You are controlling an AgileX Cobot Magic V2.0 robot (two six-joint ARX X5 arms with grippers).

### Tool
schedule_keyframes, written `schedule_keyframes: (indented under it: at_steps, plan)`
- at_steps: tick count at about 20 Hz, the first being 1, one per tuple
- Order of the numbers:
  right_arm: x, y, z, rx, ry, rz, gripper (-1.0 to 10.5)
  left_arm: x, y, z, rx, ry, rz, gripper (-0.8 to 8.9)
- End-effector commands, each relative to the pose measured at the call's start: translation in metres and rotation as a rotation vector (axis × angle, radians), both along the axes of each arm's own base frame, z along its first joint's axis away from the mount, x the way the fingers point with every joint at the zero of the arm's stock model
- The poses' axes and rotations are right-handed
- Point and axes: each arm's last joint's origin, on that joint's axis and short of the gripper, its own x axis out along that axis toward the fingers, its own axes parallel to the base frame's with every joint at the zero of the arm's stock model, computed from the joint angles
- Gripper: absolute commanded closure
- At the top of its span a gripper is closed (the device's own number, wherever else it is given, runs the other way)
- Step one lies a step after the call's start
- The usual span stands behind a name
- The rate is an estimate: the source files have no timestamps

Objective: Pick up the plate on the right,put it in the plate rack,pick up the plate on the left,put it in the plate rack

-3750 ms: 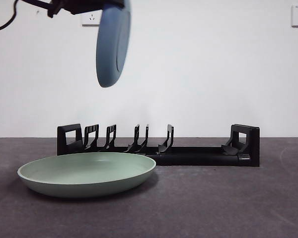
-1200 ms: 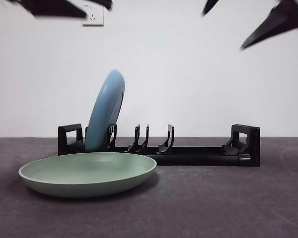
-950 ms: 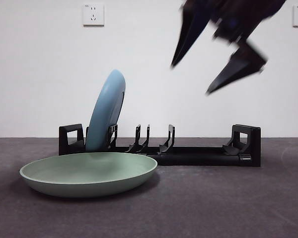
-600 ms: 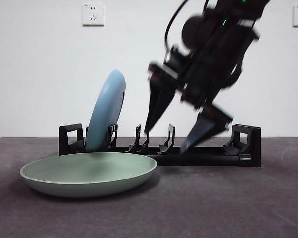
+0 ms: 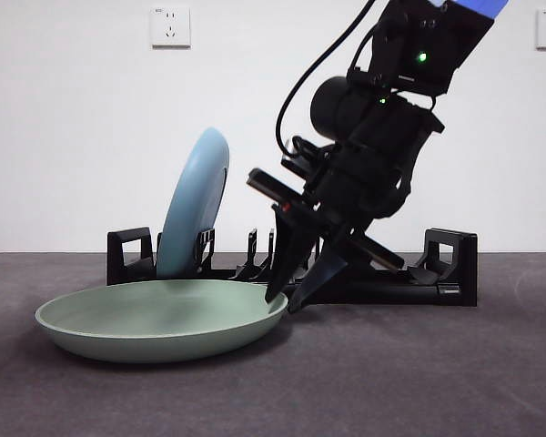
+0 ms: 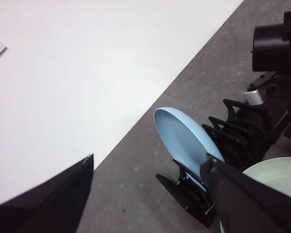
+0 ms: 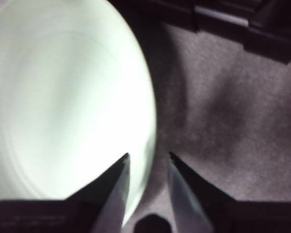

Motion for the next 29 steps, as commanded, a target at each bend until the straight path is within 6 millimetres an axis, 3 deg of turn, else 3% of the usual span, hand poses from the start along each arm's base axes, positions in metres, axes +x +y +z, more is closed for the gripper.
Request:
schedule_keyframes:
  at_steps: [1, 2, 7, 13, 19, 23, 29]
  plan:
    - [0.001, 0.002, -0.015, -0.02, 0.038, -0.009, 8.5, 0.0, 0.0, -0.001, 0.004, -0.002, -0.003, 4.36]
    - [0.001, 0.002, -0.016, -0.023, 0.042, -0.01, 9.4, 0.0, 0.0, -0.001, 0.007, 0.001, -0.004, 4.36]
    - [-0.003, -0.002, -0.004, -0.027, 0.059, -0.031, 9.6, 0.001, -0.005, -0.008, 0.041, 0.058, -0.071, 4.37]
    - [-0.023, -0.019, 0.052, -0.047, 0.015, -0.062, 9.6, 0.011, -0.038, -0.031, 0.088, 0.239, -0.404, 4.37]
    - [-0.039, -0.059, 0.113, -0.03, -0.119, -0.157, 9.6, 0.007, -0.082, -0.061, 0.226, 0.361, -0.534, 4.37]
    - [-0.053, -0.084, 0.135, -0.036, -0.127, -0.195, 9.6, 0.003, -0.104, -0.08, 0.314, 0.404, -0.556, 4.4]
    - [-0.074, -0.095, 0.158, -0.015, -0.165, -0.191, 9.6, 0.013, -0.12, -0.098, 0.371, 0.41, -0.494, 4.41]
